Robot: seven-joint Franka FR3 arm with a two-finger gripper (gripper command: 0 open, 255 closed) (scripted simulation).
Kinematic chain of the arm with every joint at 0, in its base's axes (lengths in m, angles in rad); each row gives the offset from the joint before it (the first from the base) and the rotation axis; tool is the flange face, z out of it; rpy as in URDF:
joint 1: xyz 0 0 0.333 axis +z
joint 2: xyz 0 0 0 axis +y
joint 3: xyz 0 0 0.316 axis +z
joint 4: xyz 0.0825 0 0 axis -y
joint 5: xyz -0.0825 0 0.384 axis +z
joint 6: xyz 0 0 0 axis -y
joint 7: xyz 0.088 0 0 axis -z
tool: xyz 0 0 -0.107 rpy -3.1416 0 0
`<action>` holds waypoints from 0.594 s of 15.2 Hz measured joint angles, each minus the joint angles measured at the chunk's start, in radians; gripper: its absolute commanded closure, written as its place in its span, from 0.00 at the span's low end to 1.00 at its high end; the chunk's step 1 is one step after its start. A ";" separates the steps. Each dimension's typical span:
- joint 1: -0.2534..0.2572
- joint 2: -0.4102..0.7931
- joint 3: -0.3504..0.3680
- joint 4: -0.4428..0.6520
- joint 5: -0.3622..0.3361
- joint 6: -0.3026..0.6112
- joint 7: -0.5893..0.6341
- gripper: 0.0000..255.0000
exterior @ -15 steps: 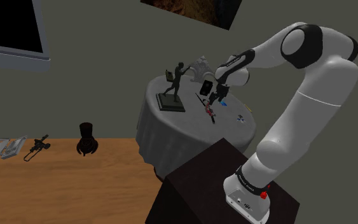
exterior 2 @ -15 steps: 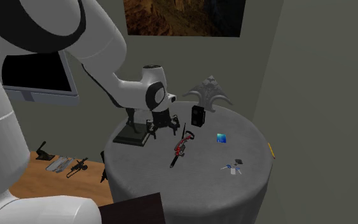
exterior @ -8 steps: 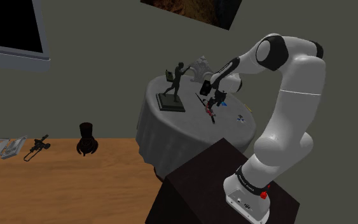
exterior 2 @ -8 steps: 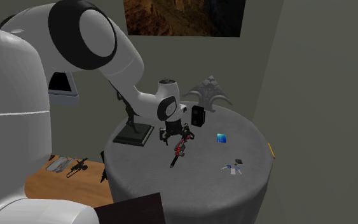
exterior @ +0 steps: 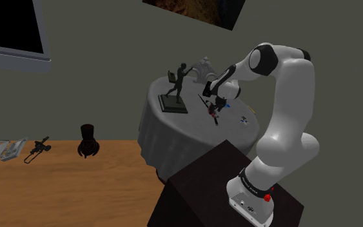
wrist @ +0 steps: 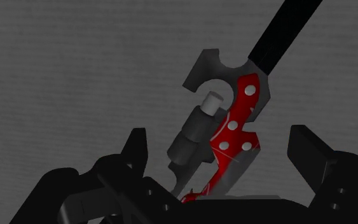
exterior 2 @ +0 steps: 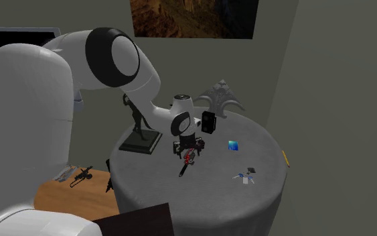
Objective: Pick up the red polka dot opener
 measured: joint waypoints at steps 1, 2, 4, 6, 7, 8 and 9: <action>-0.004 0.012 0.006 0.001 0.005 0.011 -0.003 0.00; -0.010 0.027 0.011 0.007 0.010 0.020 -0.007 0.00; -0.015 0.039 0.017 0.010 0.014 0.029 -0.010 1.00; -0.016 0.041 0.018 0.012 0.015 0.031 -0.011 1.00; -0.016 0.041 0.018 0.012 0.015 0.031 -0.011 1.00; -0.016 0.042 0.018 0.012 0.016 0.031 -0.011 1.00; -0.016 0.042 0.018 0.012 0.016 0.031 -0.011 1.00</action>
